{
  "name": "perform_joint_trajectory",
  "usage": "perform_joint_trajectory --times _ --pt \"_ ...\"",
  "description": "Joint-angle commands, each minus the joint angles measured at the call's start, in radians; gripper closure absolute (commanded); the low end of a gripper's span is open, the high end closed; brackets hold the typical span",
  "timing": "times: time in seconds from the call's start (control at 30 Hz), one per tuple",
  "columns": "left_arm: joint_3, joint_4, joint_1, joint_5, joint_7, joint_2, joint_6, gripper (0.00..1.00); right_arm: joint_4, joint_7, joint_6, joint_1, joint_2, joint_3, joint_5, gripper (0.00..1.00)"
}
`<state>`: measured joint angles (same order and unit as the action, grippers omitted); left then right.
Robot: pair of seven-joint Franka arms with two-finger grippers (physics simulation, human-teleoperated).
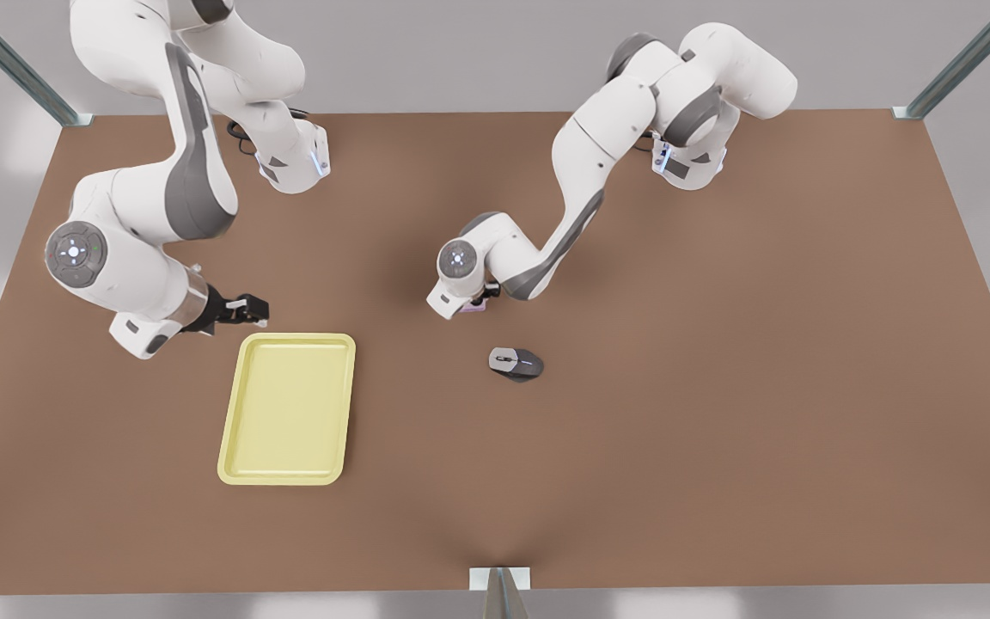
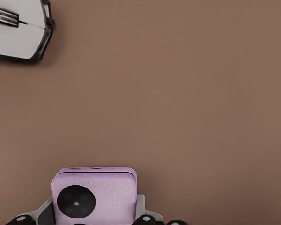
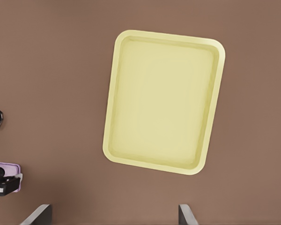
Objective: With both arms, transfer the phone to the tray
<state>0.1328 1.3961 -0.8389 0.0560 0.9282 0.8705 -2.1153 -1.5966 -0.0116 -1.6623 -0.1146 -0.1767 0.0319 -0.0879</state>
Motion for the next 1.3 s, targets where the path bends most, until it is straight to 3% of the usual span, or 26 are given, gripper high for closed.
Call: perform_joint_trajectory --times 0.0,0.03,0.17,0.2,0.27,0.33,0.37,0.4,0.47,0.63,0.93,1.27 --pt "0.001 -0.002 0.000 0.002 -0.138 -0.001 -0.025 0.17 -0.003 -0.128 0.001 0.004 0.000 0.003 -0.001 0.00" --pt "0.001 -0.003 0.000 0.002 -0.140 -0.001 -0.025 0.03 -0.002 -0.149 -0.005 -0.003 -0.012 0.006 -0.001 0.00" --pt "0.001 -0.003 0.011 -0.001 -0.249 -0.021 -0.006 0.00 0.001 -0.208 -0.025 -0.048 -0.040 0.011 0.000 0.00" --pt "-0.007 -0.005 0.014 0.002 -0.255 -0.106 0.107 0.00 0.000 -0.218 -0.040 -0.076 -0.047 0.011 0.002 0.00" --pt "-0.018 -0.184 0.191 -0.001 -0.509 -0.275 0.688 0.00 -0.002 -0.281 -0.082 -0.077 -0.078 0.054 0.002 0.00" --pt "-0.042 -0.224 0.440 -0.018 -0.713 -0.441 0.842 0.00 -0.002 -0.303 -0.106 -0.114 -0.107 0.065 0.000 0.00" --pt "-0.091 -0.224 0.484 -0.021 -0.785 -0.470 0.879 0.00 -0.003 -0.307 -0.120 -0.125 -0.118 0.071 -0.001 0.00" --pt "-0.147 -0.209 0.506 -0.015 -0.804 -0.514 0.881 0.00 -0.002 -0.378 -0.146 -0.178 -0.147 0.071 0.000 0.00" --pt "-0.139 0.130 0.547 -0.021 -0.801 -0.760 0.701 0.00 -0.002 -0.530 -0.194 -0.283 -0.193 0.071 0.000 0.00" --pt "-0.136 -0.042 0.538 0.028 -0.790 -0.726 0.850 0.00 0.010 -0.758 -0.301 -0.416 -0.290 0.074 -0.032 0.00" --pt "-0.134 -0.049 0.538 0.059 -0.804 -0.703 0.847 0.00 0.049 -1.130 -0.376 -0.418 -0.406 0.220 -0.026 0.00" --pt "-0.134 -0.051 0.538 0.067 -0.804 -0.686 0.841 0.00 -0.040 -1.124 -0.392 -0.453 -0.425 0.224 0.023 0.00"
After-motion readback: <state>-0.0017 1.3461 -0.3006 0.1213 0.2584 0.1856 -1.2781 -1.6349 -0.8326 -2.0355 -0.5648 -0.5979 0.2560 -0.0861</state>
